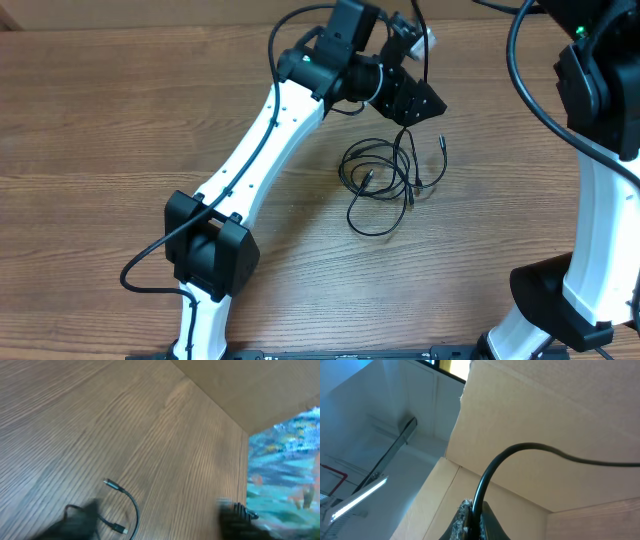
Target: Untangle cables
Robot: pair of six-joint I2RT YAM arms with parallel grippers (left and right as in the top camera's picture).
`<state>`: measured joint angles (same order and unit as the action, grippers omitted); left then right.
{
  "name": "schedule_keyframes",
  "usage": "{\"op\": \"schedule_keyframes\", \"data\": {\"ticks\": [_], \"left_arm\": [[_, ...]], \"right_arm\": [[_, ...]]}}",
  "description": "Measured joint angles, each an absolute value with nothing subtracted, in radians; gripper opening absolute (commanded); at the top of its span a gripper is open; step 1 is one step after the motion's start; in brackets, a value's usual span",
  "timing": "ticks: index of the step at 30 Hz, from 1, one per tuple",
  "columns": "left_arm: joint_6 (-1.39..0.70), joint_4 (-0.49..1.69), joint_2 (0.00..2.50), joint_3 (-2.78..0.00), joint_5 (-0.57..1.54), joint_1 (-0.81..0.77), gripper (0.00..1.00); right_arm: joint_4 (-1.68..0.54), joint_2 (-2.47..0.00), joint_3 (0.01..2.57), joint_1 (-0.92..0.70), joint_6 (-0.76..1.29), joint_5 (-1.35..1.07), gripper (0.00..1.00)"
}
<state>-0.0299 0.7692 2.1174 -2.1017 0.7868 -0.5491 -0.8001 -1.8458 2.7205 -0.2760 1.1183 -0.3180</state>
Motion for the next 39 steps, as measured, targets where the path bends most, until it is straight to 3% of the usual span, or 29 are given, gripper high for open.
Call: {"op": "schedule_keyframes", "data": {"ticks": [1,2,9,13,16,17,21,25,32,39], "left_arm": [[-0.027,0.77,2.117,-2.102,0.786,-0.553,0.15],[-0.022,0.769,2.117,-2.102,0.784,-0.557,0.06],[-0.024,0.775,2.117,-2.102,0.78,-0.553,0.04],[-0.046,0.796,2.117,-2.102,0.777,-0.53,0.04],[-0.08,0.796,2.117,-2.102,0.775,-0.513,0.04],[-0.096,0.795,2.117,-2.103,0.773,-0.505,0.04],[-0.173,0.796,2.117,-2.138,0.773,-0.473,0.04],[-0.274,0.781,2.117,-2.24,0.807,-0.43,0.04],[-0.449,0.682,2.117,-2.384,0.955,-0.382,0.04],[-0.579,0.612,2.117,-2.461,0.974,-0.381,0.04]], "right_arm": [[-0.801,-1.846,2.72,-0.276,1.119,-0.318,0.04],[-0.801,-1.846,2.72,-0.276,1.119,-0.318,0.04],[-0.829,-1.846,2.72,-0.258,1.087,-0.33,0.04],[-0.962,-1.846,2.72,-0.193,1.033,-0.303,0.16],[-1.1,-1.846,2.719,-0.137,0.968,-0.243,0.38],[-1.156,-1.846,2.72,-0.119,0.948,-0.218,0.51],[-1.364,-1.846,2.719,-0.068,0.889,-0.112,0.8],[-1.508,-1.846,2.718,-0.046,0.857,-0.015,0.98],[-1.688,-1.847,2.718,-0.046,0.794,0.064,1.0],[-1.695,-1.85,2.64,-0.046,0.694,0.067,1.0]]}}
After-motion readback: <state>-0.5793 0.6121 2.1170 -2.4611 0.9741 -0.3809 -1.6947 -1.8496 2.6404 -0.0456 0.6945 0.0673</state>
